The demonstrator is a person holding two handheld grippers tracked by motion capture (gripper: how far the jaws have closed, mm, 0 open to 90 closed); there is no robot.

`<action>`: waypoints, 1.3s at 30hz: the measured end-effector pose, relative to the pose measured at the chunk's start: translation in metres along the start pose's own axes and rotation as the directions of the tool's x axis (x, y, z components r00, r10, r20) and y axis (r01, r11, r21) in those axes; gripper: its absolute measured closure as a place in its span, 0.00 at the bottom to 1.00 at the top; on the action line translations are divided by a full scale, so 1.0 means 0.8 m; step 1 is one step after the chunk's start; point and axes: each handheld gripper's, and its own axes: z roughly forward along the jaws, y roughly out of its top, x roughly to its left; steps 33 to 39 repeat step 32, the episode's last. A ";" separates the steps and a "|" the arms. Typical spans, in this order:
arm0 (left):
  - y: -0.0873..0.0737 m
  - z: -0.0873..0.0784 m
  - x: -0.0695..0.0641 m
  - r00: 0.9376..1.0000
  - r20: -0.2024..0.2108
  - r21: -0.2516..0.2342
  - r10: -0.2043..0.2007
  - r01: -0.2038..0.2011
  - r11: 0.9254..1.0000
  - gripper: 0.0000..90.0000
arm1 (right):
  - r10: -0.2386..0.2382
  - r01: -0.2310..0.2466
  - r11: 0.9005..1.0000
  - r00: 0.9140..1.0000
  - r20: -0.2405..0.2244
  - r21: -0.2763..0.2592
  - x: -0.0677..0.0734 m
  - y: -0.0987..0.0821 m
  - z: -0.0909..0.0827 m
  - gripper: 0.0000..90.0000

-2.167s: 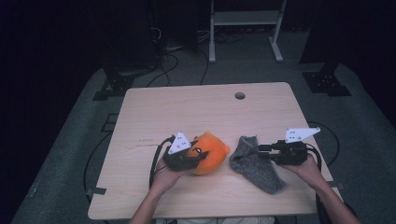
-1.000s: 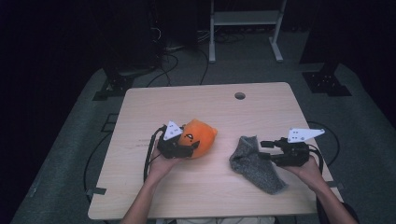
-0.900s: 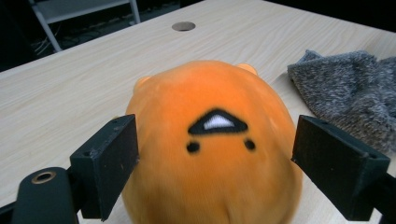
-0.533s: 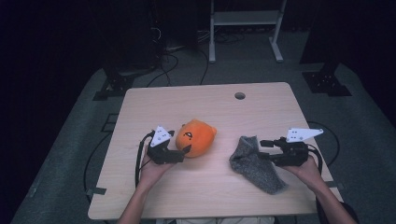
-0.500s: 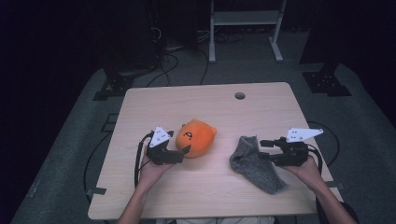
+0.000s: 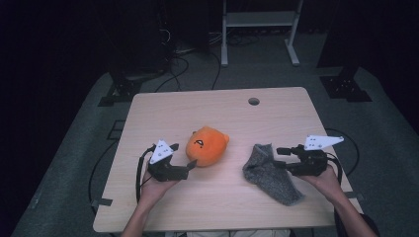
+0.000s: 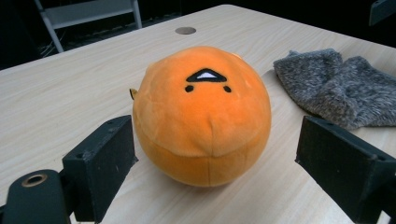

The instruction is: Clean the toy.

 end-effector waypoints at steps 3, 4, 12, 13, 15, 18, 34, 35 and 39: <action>-0.004 -0.006 -0.003 1.000 0.011 0.009 -0.001 0.001 1.000 0.12 | -0.003 0.003 1.000 1.000 0.006 0.005 0.002 0.000 -0.002 0.48; -0.004 -0.006 -0.003 1.000 0.011 0.009 -0.001 0.001 1.000 0.12 | -0.003 0.003 1.000 1.000 0.007 0.003 0.002 0.000 -0.003 0.48; -0.013 -0.021 -0.008 1.000 0.020 0.016 -0.006 0.005 1.000 0.11 | -0.013 0.013 1.000 1.000 0.020 0.015 0.003 0.000 -0.005 0.47; -0.018 -0.023 -0.008 1.000 0.021 0.022 -0.014 0.014 1.000 0.11 | -0.012 0.011 1.000 1.000 0.019 0.017 0.004 0.000 -0.004 0.47; -0.020 -0.025 -0.008 1.000 0.020 0.027 -0.017 0.017 1.000 0.11 | -0.010 0.010 1.000 1.000 0.020 0.019 0.004 0.000 -0.003 0.47; -0.026 -0.029 -0.007 0.999 0.020 0.033 -0.024 0.024 0.999 0.11 | -0.006 0.006 1.000 1.000 0.024 0.017 0.004 -0.001 -0.003 0.47; -0.042 -0.047 -0.010 0.999 -0.003 0.027 -0.054 0.054 0.998 0.11 | 0.014 -0.014 1.000 0.999 0.029 0.011 0.004 -0.013 -0.007 0.46; -0.042 -0.047 -0.010 0.999 -0.003 0.027 -0.054 0.054 0.998 0.11 | 0.014 -0.014 1.000 0.999 0.029 0.011 0.004 -0.013 -0.007 0.46; -0.042 -0.047 -0.010 0.999 -0.003 0.027 -0.054 0.054 0.998 0.11 | 0.014 -0.014 1.000 0.999 0.029 0.011 0.004 -0.013 -0.007 0.46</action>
